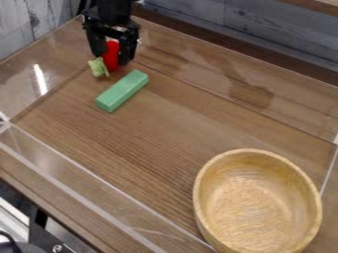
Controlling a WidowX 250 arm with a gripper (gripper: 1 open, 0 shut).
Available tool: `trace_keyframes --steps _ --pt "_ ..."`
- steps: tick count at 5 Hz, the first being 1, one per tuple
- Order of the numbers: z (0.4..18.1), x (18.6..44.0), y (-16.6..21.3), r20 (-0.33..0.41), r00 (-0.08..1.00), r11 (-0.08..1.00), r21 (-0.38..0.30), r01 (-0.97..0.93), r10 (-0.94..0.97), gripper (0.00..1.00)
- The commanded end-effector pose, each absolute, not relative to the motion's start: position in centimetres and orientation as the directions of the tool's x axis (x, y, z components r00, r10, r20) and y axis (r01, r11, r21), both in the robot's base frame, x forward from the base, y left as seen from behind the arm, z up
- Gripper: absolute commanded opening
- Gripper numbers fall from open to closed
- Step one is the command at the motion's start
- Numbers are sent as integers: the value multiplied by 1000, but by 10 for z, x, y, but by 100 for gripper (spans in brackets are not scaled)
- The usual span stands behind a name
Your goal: Move the red object to the right side of the table
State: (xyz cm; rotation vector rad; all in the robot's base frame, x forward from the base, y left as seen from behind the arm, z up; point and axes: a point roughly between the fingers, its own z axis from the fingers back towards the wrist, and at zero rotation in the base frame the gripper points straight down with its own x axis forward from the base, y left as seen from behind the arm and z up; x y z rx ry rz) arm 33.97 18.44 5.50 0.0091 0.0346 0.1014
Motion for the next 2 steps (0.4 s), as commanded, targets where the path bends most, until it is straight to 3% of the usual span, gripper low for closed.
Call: trace_keyframes --steps 1,2 --pt "75 347 194 27 992 992 30 -125 124 100" --pt "72 349 196 25 991 990 31 -134 134 100"
